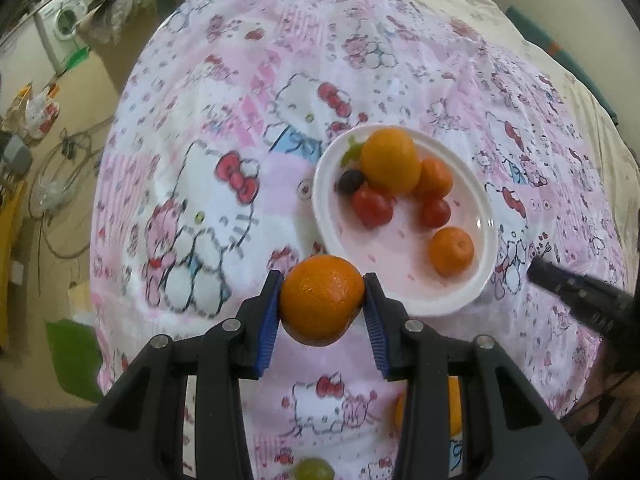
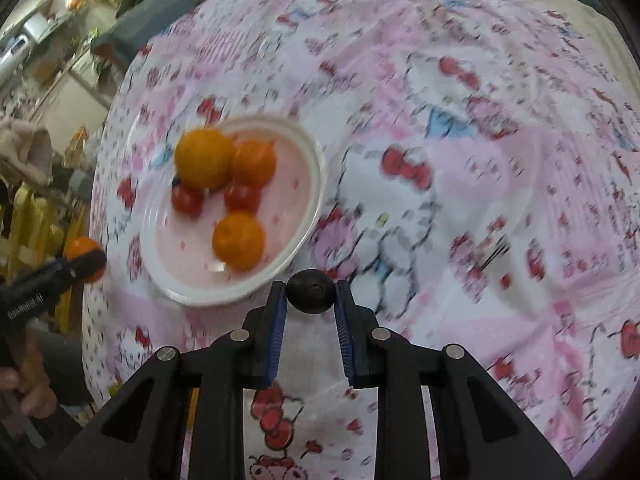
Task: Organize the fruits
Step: 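Carry the mandarin onto the plate with the left tool while the right tool places the berry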
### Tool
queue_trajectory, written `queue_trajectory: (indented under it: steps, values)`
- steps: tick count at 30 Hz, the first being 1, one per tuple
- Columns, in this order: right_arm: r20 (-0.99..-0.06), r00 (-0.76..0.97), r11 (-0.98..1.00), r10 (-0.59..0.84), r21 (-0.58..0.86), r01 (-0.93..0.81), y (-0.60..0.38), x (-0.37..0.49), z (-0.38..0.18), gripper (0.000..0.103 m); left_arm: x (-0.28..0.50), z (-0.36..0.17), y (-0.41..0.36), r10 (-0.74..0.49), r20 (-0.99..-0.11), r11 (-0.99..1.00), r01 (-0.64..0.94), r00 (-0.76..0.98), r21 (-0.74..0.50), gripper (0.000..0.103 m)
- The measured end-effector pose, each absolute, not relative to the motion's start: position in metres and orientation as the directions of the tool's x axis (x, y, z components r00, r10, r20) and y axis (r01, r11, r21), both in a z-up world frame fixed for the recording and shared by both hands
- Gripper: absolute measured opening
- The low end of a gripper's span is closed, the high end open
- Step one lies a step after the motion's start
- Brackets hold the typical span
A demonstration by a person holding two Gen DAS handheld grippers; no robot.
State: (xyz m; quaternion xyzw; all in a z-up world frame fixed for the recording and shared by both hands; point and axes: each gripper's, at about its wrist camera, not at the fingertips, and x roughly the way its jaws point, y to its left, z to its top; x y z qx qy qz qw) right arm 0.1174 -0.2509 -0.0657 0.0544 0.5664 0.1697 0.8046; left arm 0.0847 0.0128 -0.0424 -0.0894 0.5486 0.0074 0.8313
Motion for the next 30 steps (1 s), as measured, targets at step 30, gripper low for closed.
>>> queue_trajectory:
  steps: [30]
  values:
    - [-0.832, 0.225, 0.861, 0.508, 0.48, -0.169, -0.221, 0.177, -0.094, 0.027, 0.136, -0.079, -0.031, -0.18, -0.917, 0.983, 0.03, 0.356, -0.181, 0.036]
